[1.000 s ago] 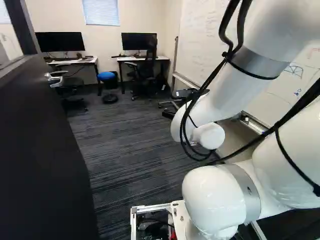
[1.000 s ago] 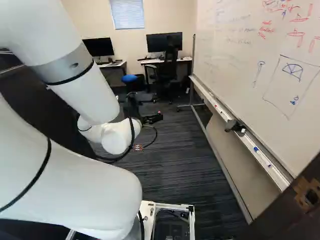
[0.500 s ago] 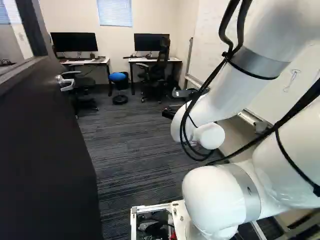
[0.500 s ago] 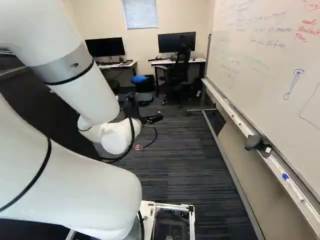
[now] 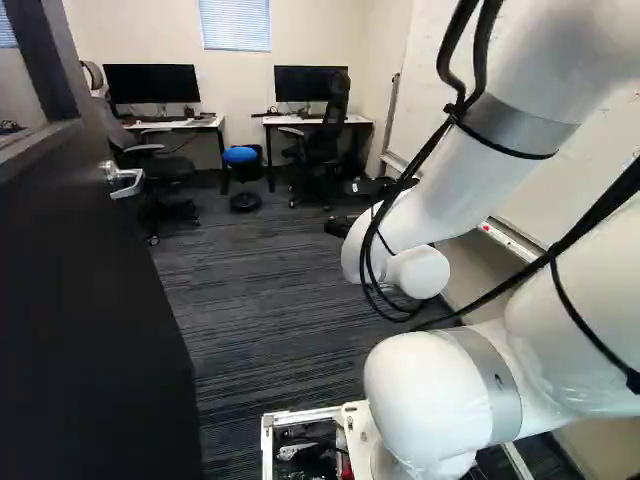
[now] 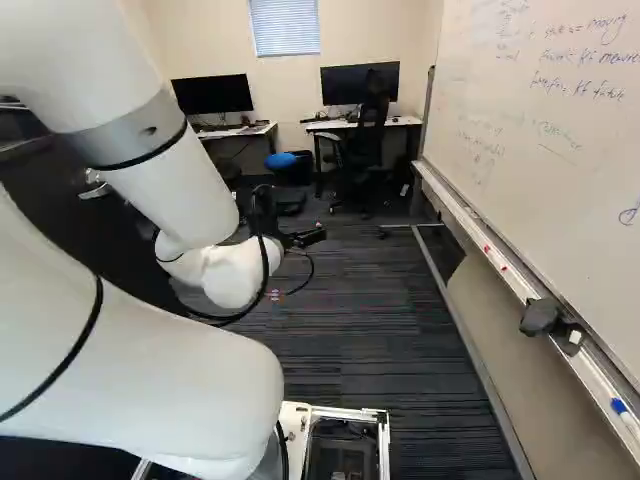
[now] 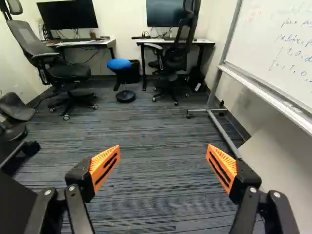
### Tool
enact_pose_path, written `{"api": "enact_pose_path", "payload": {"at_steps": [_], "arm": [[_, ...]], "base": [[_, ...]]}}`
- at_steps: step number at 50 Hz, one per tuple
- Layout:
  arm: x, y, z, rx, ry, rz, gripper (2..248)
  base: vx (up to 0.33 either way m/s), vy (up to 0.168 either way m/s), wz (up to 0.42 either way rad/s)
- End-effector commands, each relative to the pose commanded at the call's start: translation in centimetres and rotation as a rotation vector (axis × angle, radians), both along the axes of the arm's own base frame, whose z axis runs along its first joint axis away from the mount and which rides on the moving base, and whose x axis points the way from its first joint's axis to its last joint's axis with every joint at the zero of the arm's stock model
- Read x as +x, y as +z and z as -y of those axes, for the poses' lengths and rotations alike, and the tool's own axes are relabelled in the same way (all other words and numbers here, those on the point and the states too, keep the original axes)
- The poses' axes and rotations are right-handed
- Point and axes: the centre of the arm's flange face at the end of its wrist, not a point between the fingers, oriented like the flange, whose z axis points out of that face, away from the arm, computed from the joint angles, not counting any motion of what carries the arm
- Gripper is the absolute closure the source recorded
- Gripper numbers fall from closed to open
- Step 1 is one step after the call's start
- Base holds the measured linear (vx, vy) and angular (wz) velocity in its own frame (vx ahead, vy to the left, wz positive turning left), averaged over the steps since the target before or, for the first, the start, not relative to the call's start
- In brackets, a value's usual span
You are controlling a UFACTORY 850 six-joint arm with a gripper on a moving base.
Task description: Open the door and move inside
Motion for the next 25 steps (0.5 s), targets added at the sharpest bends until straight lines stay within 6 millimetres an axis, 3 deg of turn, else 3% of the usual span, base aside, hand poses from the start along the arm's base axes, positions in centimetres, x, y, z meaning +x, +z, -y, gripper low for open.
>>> {"api": "enact_pose_path", "payload": {"at_steps": [25], "arm": [[0.0, 0.0, 0.0, 0.0, 0.0, 0.0, 3]], "base": [[0.209, 0.046, -0.008]]}}
